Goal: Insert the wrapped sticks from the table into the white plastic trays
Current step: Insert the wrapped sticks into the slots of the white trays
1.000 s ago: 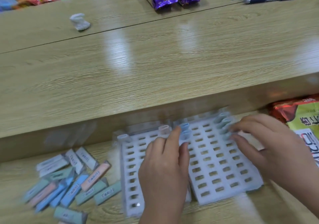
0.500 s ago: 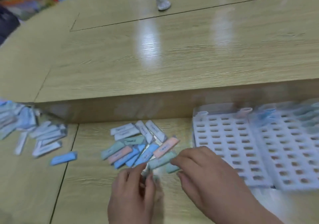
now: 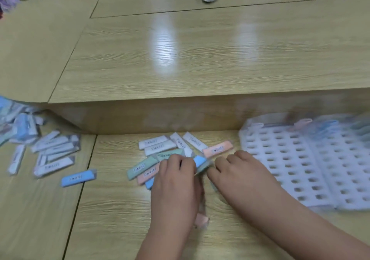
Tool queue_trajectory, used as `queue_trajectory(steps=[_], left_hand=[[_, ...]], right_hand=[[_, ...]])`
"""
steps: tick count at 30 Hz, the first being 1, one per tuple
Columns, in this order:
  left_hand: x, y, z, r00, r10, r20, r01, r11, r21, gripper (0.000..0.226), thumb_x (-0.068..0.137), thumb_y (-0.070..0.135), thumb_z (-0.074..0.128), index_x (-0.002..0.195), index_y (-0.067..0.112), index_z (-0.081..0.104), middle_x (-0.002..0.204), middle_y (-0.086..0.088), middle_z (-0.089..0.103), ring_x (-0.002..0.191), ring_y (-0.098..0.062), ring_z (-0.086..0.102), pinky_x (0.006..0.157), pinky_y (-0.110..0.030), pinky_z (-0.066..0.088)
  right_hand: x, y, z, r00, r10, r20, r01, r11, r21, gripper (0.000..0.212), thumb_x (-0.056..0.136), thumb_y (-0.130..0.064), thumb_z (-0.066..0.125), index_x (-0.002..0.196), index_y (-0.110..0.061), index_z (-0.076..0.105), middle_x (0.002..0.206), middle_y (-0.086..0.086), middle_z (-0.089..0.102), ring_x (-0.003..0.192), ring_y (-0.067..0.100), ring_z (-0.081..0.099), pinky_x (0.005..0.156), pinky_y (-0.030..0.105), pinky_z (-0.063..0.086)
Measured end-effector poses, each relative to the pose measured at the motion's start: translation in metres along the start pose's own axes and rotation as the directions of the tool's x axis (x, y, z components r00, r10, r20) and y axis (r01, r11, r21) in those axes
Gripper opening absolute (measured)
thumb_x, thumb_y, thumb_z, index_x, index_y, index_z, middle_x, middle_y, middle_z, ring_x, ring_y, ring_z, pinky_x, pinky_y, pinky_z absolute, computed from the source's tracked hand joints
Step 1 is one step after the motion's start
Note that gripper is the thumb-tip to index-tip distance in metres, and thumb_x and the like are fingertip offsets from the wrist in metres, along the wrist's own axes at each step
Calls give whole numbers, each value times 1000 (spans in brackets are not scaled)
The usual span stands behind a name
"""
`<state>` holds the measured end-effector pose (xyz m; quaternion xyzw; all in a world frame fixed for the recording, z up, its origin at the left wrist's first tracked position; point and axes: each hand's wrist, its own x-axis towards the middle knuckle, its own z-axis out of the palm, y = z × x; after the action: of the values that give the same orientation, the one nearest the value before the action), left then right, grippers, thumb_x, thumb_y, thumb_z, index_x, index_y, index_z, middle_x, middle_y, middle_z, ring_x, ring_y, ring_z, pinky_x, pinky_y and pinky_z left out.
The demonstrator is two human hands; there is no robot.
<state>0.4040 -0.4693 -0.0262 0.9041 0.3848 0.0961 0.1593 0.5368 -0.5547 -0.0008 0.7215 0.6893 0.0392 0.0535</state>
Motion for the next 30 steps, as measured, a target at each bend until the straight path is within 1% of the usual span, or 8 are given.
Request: queue_trajectory(steps=[3, 7, 10, 14, 17, 22, 26, 30], left_hand=[[5, -5, -9, 1000, 1, 14, -2, 999, 45, 19, 78, 18, 70, 93, 27, 63, 87, 8, 59, 80, -20, 56, 55, -29, 33], [-1, -7, -23, 998, -51, -29, 47, 992, -115, 26, 82, 22, 69, 105, 33, 70, 94, 17, 62, 88, -14, 56, 64, -35, 49], [-9, 1, -30, 984, -170, -63, 129, 902, -412, 17, 80, 27, 70, 89, 41, 64, 87, 21, 61, 78, -5, 57, 66, -25, 47], [-8, 48, -37, 979, -134, -154, 23, 821, -570, 14, 72, 47, 64, 85, 42, 62, 81, 17, 62, 65, -5, 57, 57, -13, 44], [1, 95, -29, 983, -65, -174, -61, 771, -634, 14, 75, 50, 61, 80, 37, 66, 81, 17, 58, 59, -2, 49, 53, -6, 34], [12, 169, 3, 990, 26, -136, -114, 710, -695, 16, 78, 39, 75, 87, 45, 63, 74, 18, 56, 54, -3, 48, 52, -11, 39], [18, 215, 29, 995, 70, -70, -99, 705, -702, 13, 83, 37, 73, 91, 45, 66, 70, 24, 52, 50, 1, 43, 52, -8, 33], [26, 247, 55, 998, 56, 4, -35, 677, -735, 10, 81, 43, 67, 90, 46, 68, 70, 20, 55, 53, -4, 48, 54, -11, 34]], right_hand=[[-1, 0, -2, 1000, -28, 1, 28, 998, 47, 17, 54, -9, 66, 68, -19, 62, 60, 2, 56, 52, 25, 57, 62, 33, 55], [-11, 3, -19, 997, -9, -71, 30, 956, 292, 23, 61, -24, 68, 83, -21, 60, 74, -2, 55, 57, 20, 56, 58, 32, 51], [-38, 19, -33, 986, 130, -109, -42, 813, 581, 26, 76, -31, 58, 101, -31, 65, 93, -12, 52, 70, 8, 54, 54, 27, 48], [-87, 60, -44, 949, 311, -51, -137, 553, 822, 25, 86, -32, 72, 107, -44, 69, 100, -20, 61, 87, 1, 64, 66, 17, 49], [-128, 95, -47, 889, 455, -52, -193, 476, 858, 24, 88, -28, 71, 105, -45, 71, 103, -19, 67, 89, 1, 68, 68, 13, 50], [-191, 153, -39, 794, 607, -36, -383, 546, 745, 35, 91, -16, 57, 109, -43, 68, 104, -17, 67, 90, 4, 67, 70, 16, 49], [-214, 191, -32, 668, 744, 16, -538, 468, 701, 37, 85, -32, 66, 110, -55, 52, 100, -35, 66, 86, -12, 63, 65, 9, 45], [-211, 214, -14, 605, 796, 19, -544, 396, 740, 26, 76, -47, 69, 95, -48, 51, 98, -40, 62, 87, -21, 58, 72, -2, 39]])
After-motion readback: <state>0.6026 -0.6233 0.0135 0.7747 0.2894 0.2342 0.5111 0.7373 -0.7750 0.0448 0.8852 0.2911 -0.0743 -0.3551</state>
